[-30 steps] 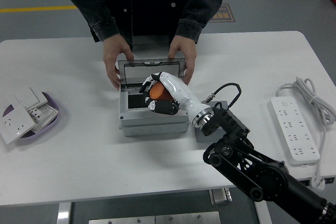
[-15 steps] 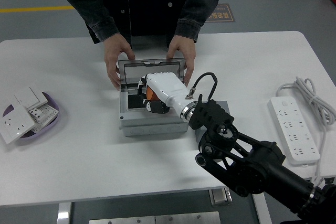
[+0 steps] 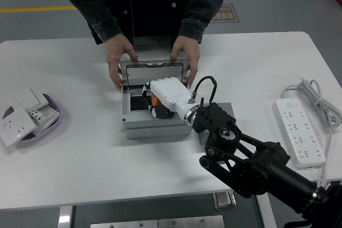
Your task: Pick up the cylinder from the cube,place it in the box,flap close box
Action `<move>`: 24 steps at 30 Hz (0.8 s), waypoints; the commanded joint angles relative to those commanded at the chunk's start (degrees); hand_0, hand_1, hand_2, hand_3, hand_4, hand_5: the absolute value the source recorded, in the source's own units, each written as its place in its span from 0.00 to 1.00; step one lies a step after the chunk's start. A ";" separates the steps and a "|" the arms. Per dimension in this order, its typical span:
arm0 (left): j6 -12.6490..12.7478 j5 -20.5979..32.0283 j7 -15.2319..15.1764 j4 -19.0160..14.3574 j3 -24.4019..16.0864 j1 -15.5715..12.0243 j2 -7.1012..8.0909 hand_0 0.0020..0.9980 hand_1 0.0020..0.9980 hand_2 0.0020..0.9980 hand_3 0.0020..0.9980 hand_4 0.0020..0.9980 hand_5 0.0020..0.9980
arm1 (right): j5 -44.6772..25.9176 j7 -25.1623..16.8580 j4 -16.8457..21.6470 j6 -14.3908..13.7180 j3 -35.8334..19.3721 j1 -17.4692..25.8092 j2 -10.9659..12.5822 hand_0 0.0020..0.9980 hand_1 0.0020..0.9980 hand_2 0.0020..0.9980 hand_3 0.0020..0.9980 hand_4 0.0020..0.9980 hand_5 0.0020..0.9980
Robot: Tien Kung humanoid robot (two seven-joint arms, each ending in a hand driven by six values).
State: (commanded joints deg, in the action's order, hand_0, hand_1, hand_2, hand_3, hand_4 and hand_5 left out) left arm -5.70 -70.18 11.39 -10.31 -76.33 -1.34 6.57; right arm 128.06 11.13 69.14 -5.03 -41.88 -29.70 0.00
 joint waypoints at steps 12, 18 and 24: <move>-0.05 0.29 -0.28 0.00 0.41 0.18 0.07 0.64 0.66 0.58 0.64 0.72 0.30 | -1.59 -0.86 -0.47 -0.98 0.64 0.10 0.00 0.82 0.71 0.71 0.69 0.71 0.36; -0.09 1.00 -0.64 0.00 1.24 0.15 0.05 0.64 0.67 0.58 0.64 0.72 0.30 | -7.80 -3.05 0.49 -2.41 1.11 0.47 0.09 0.82 0.71 0.71 0.69 0.75 0.39; -0.09 2.34 -1.25 0.00 2.51 -0.15 0.13 0.64 0.66 0.58 0.64 0.72 0.30 | -20.76 -7.24 6.23 -4.62 3.00 0.35 4.86 0.82 0.70 0.70 0.69 0.75 0.39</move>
State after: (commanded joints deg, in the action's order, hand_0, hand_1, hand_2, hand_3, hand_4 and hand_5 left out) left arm -5.79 -67.84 10.14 -10.31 -73.82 -1.49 6.70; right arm 107.31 3.89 75.37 -9.65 -38.88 -29.35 4.86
